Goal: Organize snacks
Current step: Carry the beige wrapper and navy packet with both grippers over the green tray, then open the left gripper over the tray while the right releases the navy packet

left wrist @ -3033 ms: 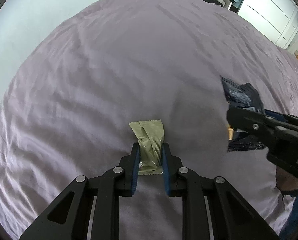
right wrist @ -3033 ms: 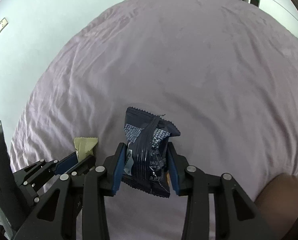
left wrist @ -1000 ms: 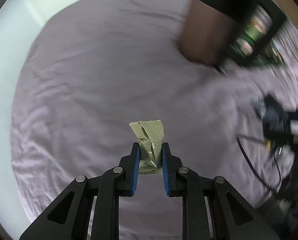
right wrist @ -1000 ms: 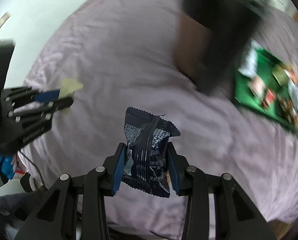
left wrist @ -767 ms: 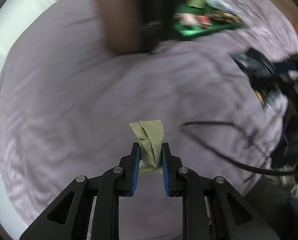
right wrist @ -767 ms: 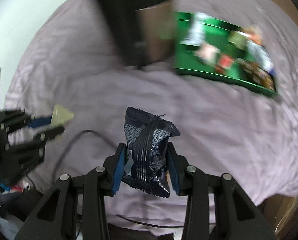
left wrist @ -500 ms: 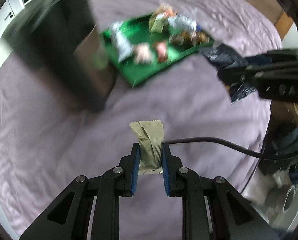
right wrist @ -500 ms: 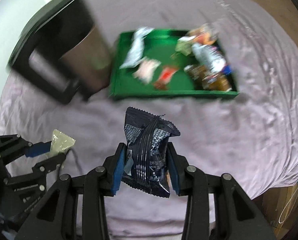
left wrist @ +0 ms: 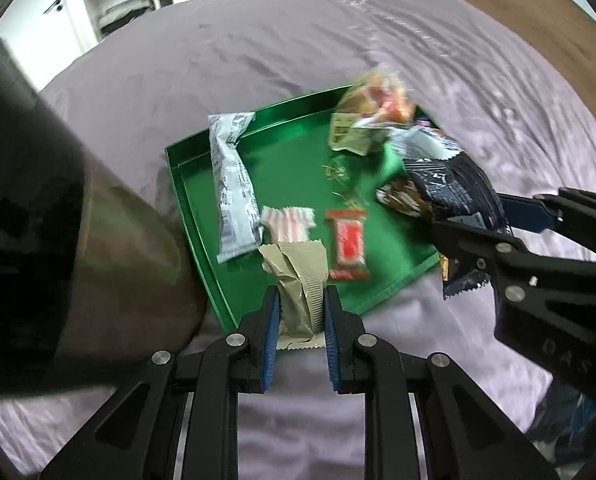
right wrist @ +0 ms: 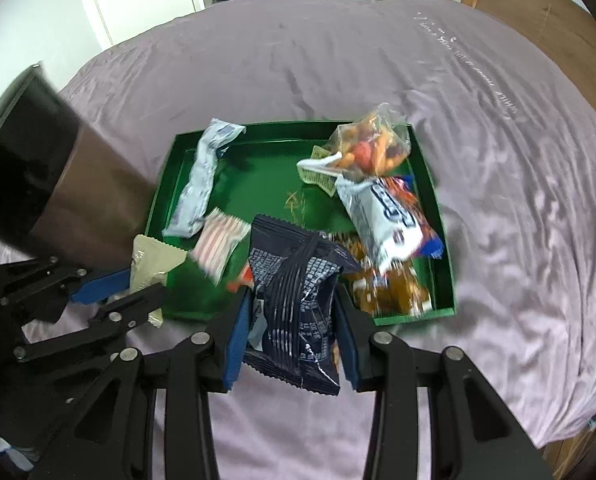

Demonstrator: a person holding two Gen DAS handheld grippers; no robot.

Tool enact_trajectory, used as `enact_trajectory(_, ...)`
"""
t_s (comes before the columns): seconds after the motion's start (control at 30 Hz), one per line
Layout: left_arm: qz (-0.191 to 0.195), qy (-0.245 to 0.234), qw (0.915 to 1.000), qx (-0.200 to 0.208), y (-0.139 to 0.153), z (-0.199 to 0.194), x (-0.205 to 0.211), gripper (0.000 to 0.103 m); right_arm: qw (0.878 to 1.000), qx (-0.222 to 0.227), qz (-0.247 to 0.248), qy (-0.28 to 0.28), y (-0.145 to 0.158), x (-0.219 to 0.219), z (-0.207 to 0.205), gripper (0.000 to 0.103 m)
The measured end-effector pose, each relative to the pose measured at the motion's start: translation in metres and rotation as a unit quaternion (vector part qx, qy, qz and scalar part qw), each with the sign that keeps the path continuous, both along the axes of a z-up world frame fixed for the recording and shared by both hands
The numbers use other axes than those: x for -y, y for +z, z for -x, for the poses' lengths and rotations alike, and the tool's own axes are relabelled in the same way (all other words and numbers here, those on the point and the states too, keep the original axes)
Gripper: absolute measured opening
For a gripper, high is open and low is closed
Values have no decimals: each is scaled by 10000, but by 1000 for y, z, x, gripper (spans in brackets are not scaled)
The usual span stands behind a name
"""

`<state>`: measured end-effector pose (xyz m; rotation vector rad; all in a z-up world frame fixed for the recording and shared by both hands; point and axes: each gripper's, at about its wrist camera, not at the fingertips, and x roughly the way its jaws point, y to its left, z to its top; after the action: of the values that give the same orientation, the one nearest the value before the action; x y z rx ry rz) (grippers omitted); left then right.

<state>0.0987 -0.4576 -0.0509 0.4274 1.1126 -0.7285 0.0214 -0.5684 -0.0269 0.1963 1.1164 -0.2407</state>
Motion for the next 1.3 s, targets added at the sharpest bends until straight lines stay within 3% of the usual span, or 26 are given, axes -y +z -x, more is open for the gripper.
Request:
enact_trajectory(0.2, -201, 309, 9993, -12, -29, -20, 14, 17, 9997, -7, -137, 213, -25, 12, -32, 0)
enact_trajectory(0.7, -339, 470, 9980, 259, -50, -31, 27, 19, 9987, -241, -282, 345, -67, 28, -54, 0)
enact_trajectory(0.77, -327, 467, 9979, 290, -50, -30, 26, 22, 9987, -209, -311, 339, -67, 27, -55, 0)
enact_trajectory(0.87, -305, 496, 9980, 252, -51, -29, 27, 38, 9987, -194, -294, 372, -68, 26, -56, 0)
enact_trajectory(1.07, -265, 571, 9978, 220, -52, -28, 21, 44, 9989, -157, -260, 359, -66, 28, -51, 0)
enact_trajectory(1.1, -256, 584, 9977, 217, -51, -28, 20, 45, 9989, -143, -271, 350, -65, 27, -51, 1)
enact_trajectory(1.17, -218, 603, 9977, 219, -49, -28, 18, 45, 9991, -106, -245, 342, -60, 27, -50, 22)
enact_trajectory(1.2, -207, 608, 9976, 239, -48, -28, 17, 46, 9991, -89, -236, 349, -58, 26, -49, 27)
enact_trajectory(1.3, -139, 627, 9976, 274, -42, -28, 16, 52, 9992, -6, -128, 369, -48, 23, -46, 29)
